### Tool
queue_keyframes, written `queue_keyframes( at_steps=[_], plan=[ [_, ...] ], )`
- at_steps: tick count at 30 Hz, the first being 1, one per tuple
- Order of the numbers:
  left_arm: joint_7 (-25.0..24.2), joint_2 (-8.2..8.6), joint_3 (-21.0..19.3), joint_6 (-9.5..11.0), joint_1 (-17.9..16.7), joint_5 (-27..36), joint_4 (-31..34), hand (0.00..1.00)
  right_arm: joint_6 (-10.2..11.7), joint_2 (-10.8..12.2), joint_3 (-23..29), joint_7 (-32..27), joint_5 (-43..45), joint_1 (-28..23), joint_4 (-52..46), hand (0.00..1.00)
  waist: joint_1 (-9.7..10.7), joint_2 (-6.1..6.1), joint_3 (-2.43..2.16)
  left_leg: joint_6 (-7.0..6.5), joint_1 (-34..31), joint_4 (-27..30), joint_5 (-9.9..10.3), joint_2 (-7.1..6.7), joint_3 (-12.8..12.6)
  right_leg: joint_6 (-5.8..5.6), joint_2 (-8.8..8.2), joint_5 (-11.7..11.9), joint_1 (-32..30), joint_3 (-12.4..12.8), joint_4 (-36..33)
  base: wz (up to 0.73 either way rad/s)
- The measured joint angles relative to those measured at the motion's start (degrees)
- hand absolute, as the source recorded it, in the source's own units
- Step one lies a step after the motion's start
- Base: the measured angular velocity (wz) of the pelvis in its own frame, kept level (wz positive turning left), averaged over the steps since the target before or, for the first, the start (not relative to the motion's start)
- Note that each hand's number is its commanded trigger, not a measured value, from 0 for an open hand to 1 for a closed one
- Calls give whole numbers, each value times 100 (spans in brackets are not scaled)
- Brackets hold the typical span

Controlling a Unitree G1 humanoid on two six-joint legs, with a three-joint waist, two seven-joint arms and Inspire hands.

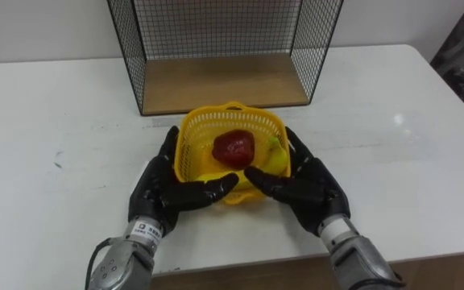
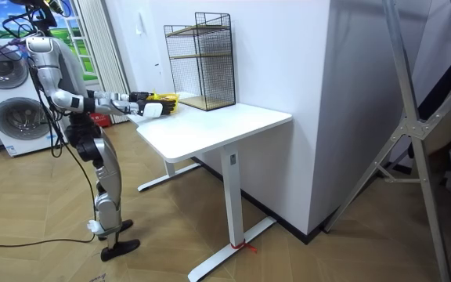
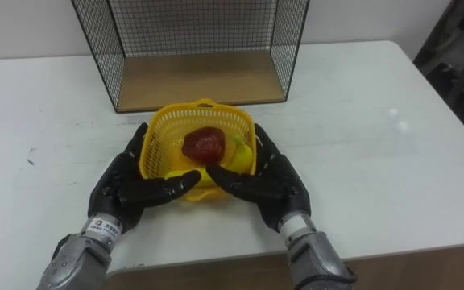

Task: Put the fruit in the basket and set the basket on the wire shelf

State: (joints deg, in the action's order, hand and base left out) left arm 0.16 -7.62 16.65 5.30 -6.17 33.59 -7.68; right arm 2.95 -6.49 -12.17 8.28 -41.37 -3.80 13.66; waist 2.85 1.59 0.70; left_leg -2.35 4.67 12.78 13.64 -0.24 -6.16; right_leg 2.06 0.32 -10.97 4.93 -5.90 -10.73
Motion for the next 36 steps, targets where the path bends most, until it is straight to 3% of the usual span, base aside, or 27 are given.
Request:
queue_keyframes(
  at_steps=[9,22,36],
  plan=[
    [-1,-8,54,10,0,1,0,0,21,11,-33,-146,28,37,-1,0,-5,0,0,-3,-1,1,-2,-8,-2,-2,-6,-1,-6,14,-10,0],
    [-17,62,61,18,-1,115,10,0,54,39,-125,-527,989,301,-379,0,-19,-4,3,-7,-3,3,-4,28,-163,2,17,2,-60,133,-103,-5],
    [-23,107,29,6,1,276,611,0,125,-31,-133,-844,1347,339,-959,0,-30,3,21,-5,-7,-13,-6,42,-167,9,30,6,-97,125,-110,0]
  ],
)
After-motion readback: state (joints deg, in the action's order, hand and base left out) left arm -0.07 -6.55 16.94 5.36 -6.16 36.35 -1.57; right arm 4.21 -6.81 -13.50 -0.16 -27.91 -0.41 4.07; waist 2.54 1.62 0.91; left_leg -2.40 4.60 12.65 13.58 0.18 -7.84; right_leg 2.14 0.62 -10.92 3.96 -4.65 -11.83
